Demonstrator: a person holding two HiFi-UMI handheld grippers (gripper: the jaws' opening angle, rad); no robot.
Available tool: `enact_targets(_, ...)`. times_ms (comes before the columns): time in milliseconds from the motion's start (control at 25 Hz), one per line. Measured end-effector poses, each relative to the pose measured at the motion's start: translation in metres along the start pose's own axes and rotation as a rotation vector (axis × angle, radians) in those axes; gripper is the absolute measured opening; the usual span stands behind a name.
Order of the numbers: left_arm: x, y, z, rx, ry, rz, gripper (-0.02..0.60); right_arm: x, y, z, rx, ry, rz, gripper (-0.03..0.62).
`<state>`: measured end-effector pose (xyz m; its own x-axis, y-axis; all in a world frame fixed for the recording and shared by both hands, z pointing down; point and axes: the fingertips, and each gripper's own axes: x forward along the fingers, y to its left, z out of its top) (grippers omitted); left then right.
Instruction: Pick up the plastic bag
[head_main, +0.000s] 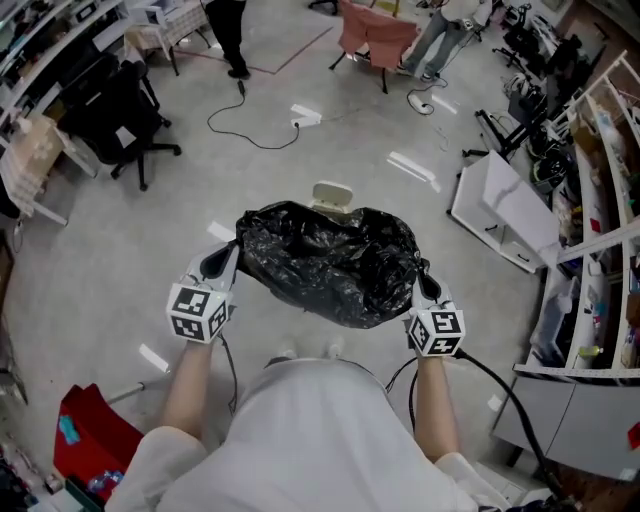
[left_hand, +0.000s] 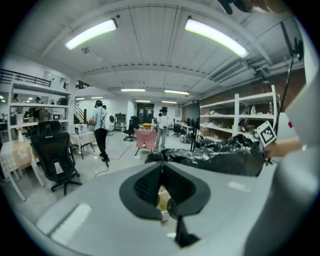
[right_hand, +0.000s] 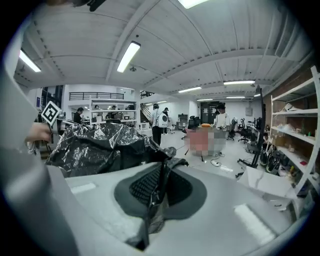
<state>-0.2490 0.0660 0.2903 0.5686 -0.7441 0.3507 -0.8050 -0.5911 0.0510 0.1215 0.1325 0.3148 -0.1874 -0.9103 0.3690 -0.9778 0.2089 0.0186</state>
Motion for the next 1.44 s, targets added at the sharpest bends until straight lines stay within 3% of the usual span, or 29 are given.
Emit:
enact_targets(760, -0.003, -0.028, -0.002, -0.014, -0.011, 0.046, 0.005, -0.012, -0.008, 0.001, 0.016, -0.035, 0.095, 0.000)
enact_targets(1440, -0.003, -0.040, 0.003, 0.014, -0.011, 0.040, 0.005, -0.015, -0.020, 0.006, 0.017, -0.067, 0.083, 0.000)
